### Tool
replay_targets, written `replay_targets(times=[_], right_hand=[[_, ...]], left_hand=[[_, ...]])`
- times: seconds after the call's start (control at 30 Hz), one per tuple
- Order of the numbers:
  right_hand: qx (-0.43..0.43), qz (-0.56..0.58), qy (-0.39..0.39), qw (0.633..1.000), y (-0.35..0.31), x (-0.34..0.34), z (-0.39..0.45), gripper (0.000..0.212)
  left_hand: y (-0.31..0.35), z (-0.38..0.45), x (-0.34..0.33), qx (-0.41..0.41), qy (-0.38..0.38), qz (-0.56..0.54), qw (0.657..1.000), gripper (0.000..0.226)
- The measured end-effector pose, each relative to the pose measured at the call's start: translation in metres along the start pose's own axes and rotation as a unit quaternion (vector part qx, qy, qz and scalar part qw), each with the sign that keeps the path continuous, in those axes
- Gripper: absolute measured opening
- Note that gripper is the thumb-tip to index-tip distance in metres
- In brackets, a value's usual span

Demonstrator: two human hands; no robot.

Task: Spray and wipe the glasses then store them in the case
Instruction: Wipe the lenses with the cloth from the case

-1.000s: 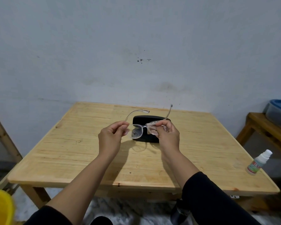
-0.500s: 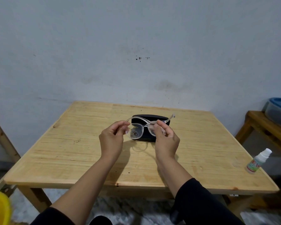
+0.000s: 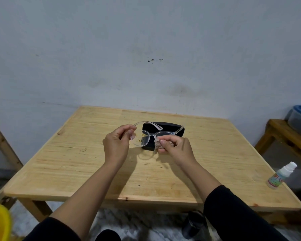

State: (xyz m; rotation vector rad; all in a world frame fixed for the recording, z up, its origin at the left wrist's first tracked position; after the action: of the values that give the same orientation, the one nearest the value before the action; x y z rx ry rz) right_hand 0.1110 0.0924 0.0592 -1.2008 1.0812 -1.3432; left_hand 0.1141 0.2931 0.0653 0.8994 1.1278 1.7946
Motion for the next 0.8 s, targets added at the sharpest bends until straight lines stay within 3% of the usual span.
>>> replay_targets(times=[0.13,0.27,0.4,0.5,0.67,0.8], right_hand=[[0.012,-0.114,-0.105,0.988,-0.005,-0.005,0.004,0.017],[0.044,-0.134,-0.105,0.984,-0.014,-0.002,0.007,0.020],[0.071,-0.103,0.005,0.992,-0.013,0.010,0.005,0.024],[0.037,0.005,0.136,0.990,-0.001,0.016,-0.004,0.017],[-0.022,0.195,0.323,0.926,0.013,0.008,-0.021,0.012],[-0.025,0.264,0.363,0.893,0.008,0.002,-0.027,0.019]], left_hand=[[-0.002,0.008,0.007,0.004,0.000,0.004,1.000,0.012],[0.000,0.011,0.011,-0.009,-0.001,0.024,1.000,0.014],[0.000,0.008,0.014,-0.016,0.006,0.038,0.999,0.019],[0.000,0.003,0.012,-0.021,0.005,0.039,0.999,0.021],[0.010,-0.013,0.000,-0.043,0.001,0.026,0.999,0.024],[0.012,-0.022,-0.007,-0.046,0.003,0.012,0.999,0.021]])
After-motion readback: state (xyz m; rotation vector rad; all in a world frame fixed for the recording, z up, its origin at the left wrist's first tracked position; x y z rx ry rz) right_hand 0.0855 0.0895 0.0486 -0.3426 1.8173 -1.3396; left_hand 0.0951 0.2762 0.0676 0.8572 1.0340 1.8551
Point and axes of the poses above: each hand's wrist, its own z-axis towards the middle knuckle, its own x-axis out of the back of the hand, y = z × x, the point moved 7 cm from there along z, towards the middle knuckle, and after that the axes turned 6 degrees about z, right-handed, at the moved point
